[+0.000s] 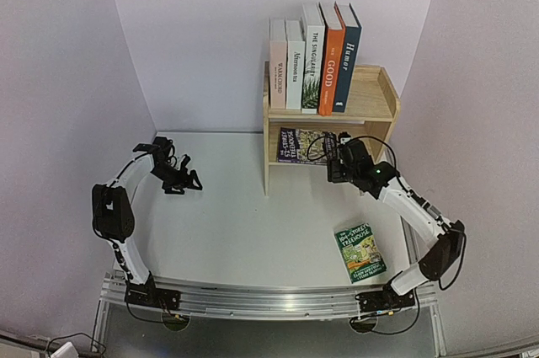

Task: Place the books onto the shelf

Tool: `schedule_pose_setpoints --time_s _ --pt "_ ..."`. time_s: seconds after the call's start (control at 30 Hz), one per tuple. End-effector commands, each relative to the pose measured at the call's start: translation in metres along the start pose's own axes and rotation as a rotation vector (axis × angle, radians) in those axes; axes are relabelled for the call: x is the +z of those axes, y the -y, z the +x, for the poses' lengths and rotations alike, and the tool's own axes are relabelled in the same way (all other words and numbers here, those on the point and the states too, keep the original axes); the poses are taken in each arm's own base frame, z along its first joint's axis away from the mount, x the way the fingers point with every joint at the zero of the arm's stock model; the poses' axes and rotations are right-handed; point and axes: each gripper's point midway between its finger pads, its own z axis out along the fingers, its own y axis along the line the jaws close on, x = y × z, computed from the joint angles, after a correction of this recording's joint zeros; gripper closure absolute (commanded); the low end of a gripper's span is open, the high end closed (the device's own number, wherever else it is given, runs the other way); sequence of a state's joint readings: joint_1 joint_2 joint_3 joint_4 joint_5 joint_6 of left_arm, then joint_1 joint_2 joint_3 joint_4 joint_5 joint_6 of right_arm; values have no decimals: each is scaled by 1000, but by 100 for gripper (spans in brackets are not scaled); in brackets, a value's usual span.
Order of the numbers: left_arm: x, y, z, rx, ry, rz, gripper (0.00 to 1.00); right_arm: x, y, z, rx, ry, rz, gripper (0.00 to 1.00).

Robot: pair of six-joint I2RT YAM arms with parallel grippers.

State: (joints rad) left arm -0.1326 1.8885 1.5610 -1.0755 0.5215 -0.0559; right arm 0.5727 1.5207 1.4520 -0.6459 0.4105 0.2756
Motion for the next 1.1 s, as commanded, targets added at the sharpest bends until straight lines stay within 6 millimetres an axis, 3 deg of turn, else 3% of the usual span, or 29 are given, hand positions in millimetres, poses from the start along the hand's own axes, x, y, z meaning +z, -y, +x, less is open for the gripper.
schedule_pose_setpoints --time_s 0.0,0.43,0.57,0.67,1.07 --pt "-5 7 -4 17 4 17 8 -5 -10 -18 4 24 -79 27" --pt "-6 9 -8 15 8 27 8 12 -12 -31 4 33 -97 26" --pt "-3 8 -5 10 -2 30 8 3 -20 -26 -7 17 -187 14" --pt "-2 8 -4 10 -5 31 8 -1 -14 -22 -12 18 -182 7" --pt "-1 8 -3 3 -15 36 8 22 -15 -23 -41 0 -150 20"
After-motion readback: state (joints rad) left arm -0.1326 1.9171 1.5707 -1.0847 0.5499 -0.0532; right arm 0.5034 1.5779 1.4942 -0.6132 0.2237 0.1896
